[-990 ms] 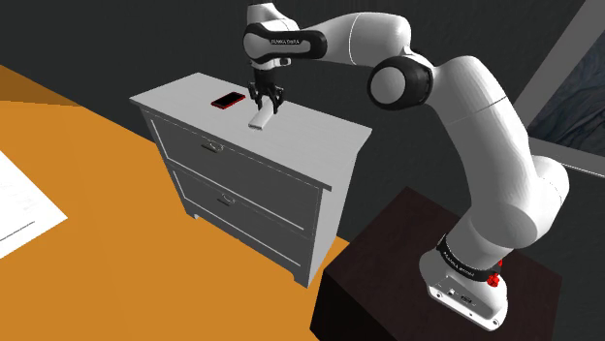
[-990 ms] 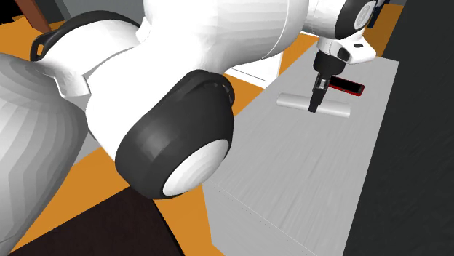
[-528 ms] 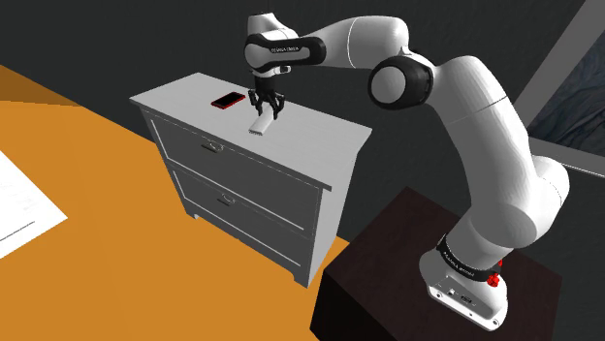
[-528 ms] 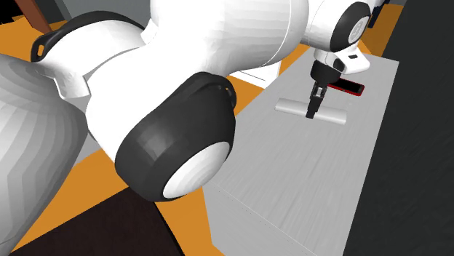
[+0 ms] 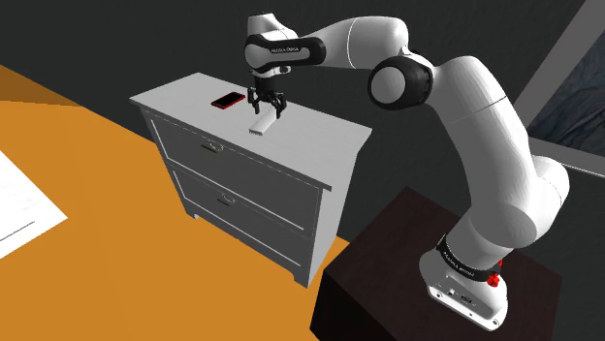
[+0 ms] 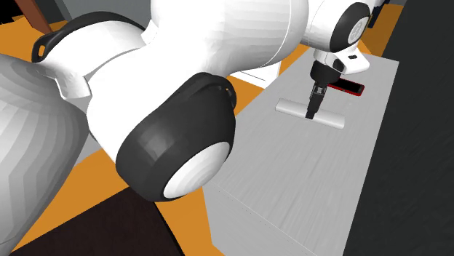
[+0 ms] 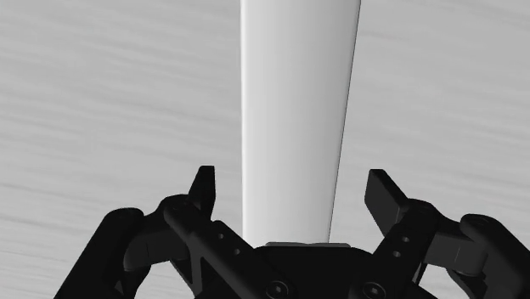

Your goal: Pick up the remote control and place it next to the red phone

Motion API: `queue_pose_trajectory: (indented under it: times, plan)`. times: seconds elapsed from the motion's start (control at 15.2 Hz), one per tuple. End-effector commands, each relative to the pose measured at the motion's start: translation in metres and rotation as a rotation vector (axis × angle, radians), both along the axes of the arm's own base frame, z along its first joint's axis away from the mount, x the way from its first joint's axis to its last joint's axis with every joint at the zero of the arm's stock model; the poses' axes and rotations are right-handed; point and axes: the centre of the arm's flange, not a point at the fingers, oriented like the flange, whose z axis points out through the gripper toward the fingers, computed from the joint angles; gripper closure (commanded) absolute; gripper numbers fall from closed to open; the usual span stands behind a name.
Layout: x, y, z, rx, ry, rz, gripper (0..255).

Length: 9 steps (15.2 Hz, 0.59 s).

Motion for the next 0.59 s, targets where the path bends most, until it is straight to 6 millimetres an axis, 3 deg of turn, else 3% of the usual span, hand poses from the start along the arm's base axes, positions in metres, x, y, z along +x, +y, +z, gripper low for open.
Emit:
queue_pose_trajectory:
  times: [0.0, 0.07, 0.33, 0.53]
  plan:
    - [0.000, 0.000, 0.000, 0.000, 0.000, 0.000, 0]
    - [0.000, 0.000, 0.000, 0.000, 0.000, 0.000, 0]
    - [0.000, 0.001, 0.050, 0.000, 0.000, 0.000, 0]
    - [0.000, 0.001, 0.050, 0.000, 0.000, 0.000, 0]
